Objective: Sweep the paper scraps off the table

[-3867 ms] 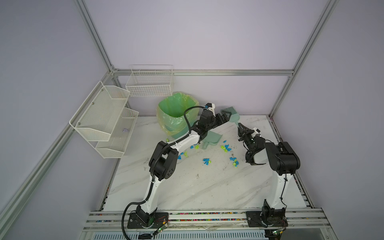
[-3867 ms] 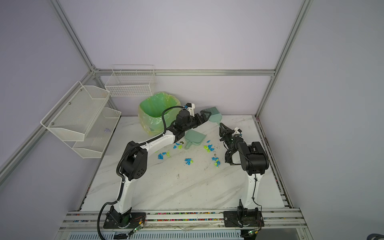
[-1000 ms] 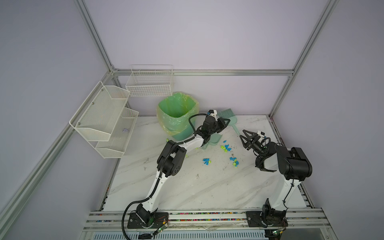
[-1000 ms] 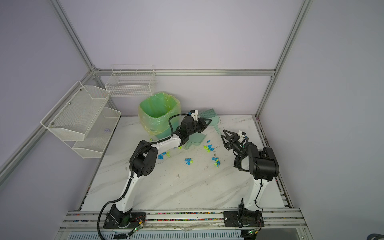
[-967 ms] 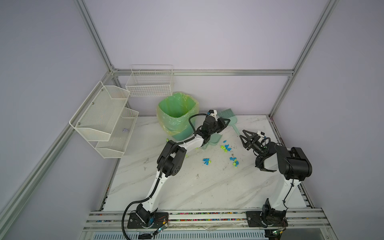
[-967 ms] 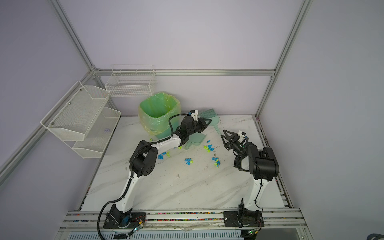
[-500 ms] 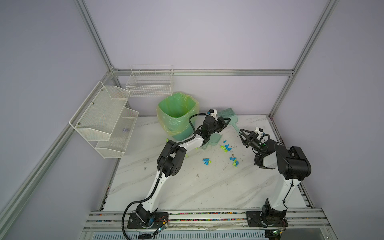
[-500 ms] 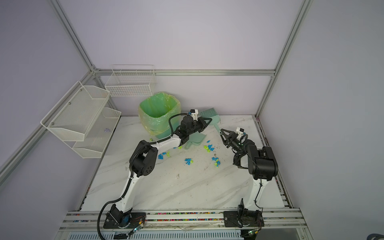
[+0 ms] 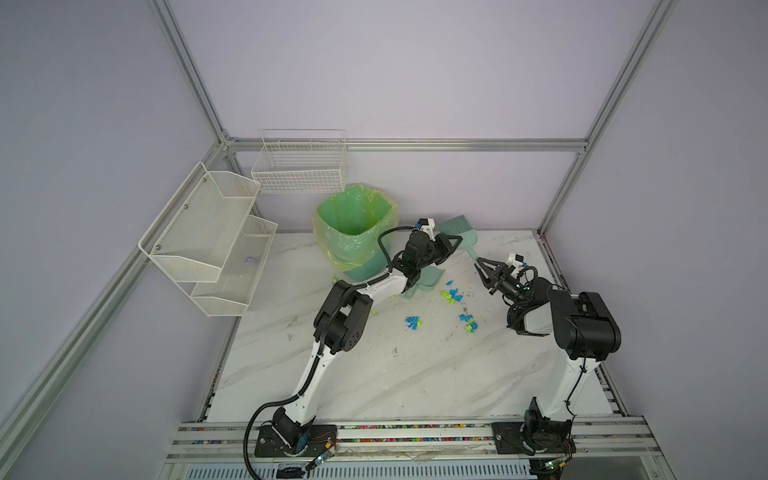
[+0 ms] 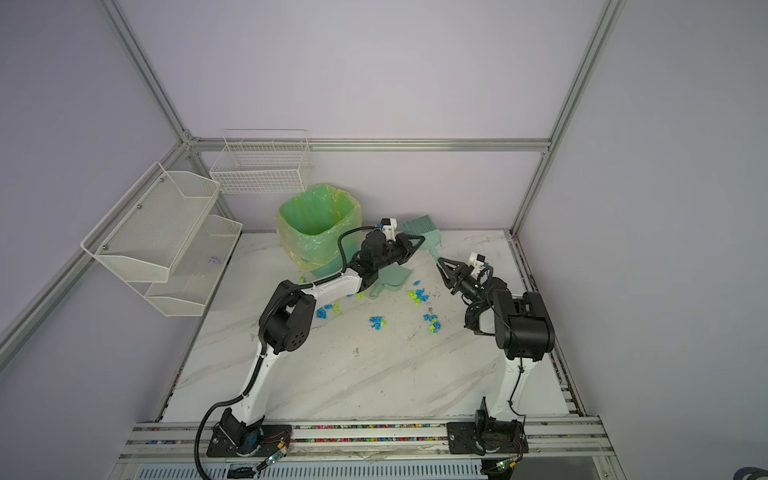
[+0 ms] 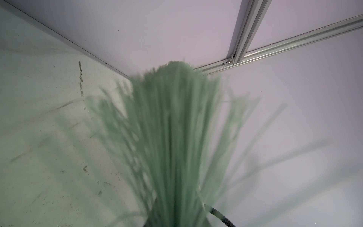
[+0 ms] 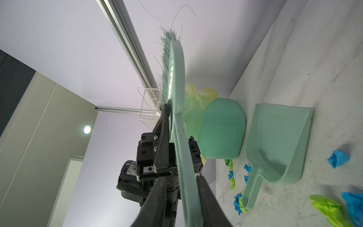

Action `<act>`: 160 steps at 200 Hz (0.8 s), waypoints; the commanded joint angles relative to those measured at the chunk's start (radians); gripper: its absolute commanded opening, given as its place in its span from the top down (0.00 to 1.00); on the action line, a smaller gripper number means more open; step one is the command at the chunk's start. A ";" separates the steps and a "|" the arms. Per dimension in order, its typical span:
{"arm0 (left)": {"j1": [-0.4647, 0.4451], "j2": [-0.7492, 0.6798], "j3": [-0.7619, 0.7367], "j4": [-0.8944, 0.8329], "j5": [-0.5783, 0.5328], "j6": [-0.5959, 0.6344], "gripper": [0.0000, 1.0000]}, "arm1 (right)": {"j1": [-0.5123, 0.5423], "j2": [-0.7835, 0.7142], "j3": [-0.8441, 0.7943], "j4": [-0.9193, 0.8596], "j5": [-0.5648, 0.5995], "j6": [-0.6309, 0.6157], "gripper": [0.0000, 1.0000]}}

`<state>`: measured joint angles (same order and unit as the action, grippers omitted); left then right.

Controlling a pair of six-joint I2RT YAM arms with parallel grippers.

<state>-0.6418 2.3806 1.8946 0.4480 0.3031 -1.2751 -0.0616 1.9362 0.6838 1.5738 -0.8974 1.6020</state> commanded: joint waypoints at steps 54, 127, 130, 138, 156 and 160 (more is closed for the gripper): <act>-0.012 -0.017 0.062 0.006 0.016 0.019 1.00 | 0.008 -0.042 0.053 0.143 0.003 0.017 0.75; -0.013 -0.015 0.060 0.008 0.021 0.018 1.00 | 0.011 -0.048 0.055 0.139 0.014 0.021 0.90; -0.012 -0.015 0.060 0.007 0.021 0.017 1.00 | 0.011 -0.049 0.055 0.139 0.014 0.021 0.93; -0.012 -0.017 0.058 0.008 0.020 0.015 1.00 | 0.011 -0.050 0.054 0.136 0.012 0.021 1.00; -0.013 -0.022 0.050 0.030 0.030 0.013 1.00 | 0.012 -0.065 0.049 0.127 0.008 0.019 1.00; -0.012 -0.022 0.050 0.031 0.032 0.014 0.97 | 0.012 -0.069 0.049 0.122 0.005 0.017 1.00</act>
<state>-0.6422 2.3806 1.8946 0.4797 0.3035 -1.3128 -0.0593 1.9255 0.7105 1.5642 -0.8871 1.6154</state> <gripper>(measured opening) 0.102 0.103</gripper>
